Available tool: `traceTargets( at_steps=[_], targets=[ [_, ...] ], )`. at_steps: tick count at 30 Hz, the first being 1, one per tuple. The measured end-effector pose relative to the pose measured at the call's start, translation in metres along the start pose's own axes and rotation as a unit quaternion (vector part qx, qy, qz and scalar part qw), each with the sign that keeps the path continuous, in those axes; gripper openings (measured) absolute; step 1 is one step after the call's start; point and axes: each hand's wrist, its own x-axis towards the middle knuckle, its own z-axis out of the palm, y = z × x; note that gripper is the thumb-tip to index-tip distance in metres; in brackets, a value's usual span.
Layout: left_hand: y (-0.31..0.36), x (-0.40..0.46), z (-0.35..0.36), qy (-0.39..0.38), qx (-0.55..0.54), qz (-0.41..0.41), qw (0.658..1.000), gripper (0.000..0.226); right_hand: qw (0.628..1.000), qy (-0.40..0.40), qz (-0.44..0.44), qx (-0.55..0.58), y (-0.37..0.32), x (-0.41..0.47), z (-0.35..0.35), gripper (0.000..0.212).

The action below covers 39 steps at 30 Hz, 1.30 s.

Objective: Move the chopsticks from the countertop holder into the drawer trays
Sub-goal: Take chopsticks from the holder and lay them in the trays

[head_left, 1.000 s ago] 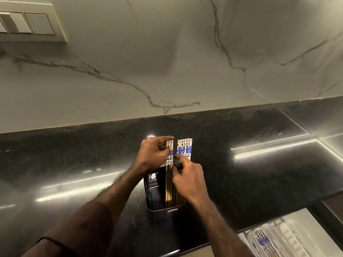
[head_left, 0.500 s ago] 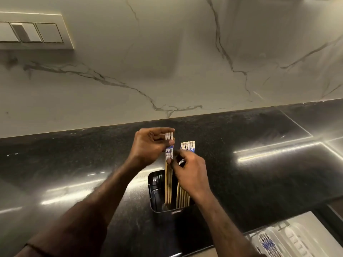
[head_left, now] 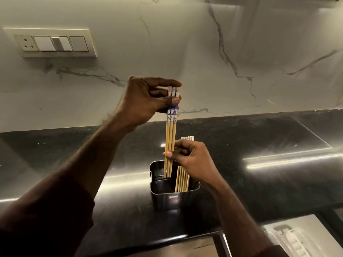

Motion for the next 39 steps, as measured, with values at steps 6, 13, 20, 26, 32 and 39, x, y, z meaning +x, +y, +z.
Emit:
traceTargets(
  at_steps=[6, 13, 20, 26, 32, 39],
  targets=[
    [0.031, -0.030, 0.004, 0.007, -0.018, 0.003, 1.000, 0.038, 1.000, -0.026, 0.016, 0.007, -0.017, -0.047, -0.002, 0.021],
    [0.061, -0.069, 0.023, -0.006, -0.077, 0.012, 0.997, 0.034, 0.998, 0.016, 0.047, 0.023, -0.020, -0.124, -0.001, 0.027],
    [0.082, -0.108, 0.085, -0.027, -0.134, -0.020, 0.990, 0.034, 0.991, 0.039, 0.115, 0.060, -0.009, -0.228, -0.023, 0.021],
    [0.120, -0.127, 0.168, -0.053, -0.155, -0.011, 0.986, 0.034, 0.979, 0.114, 0.146, 0.085, -0.006, -0.302, -0.083, 0.021],
    [0.138, -0.144, 0.283, -0.058, -0.159, -0.026, 0.985, 0.034, 0.967, 0.146, 0.179, 0.104, 0.006, -0.381, -0.168, 0.019],
    [0.132, -0.160, 0.417, -0.037, -0.133, -0.065, 0.988, 0.032, 0.957, 0.161, 0.225, 0.087, 0.047, -0.447, -0.275, 0.019]
  ],
)
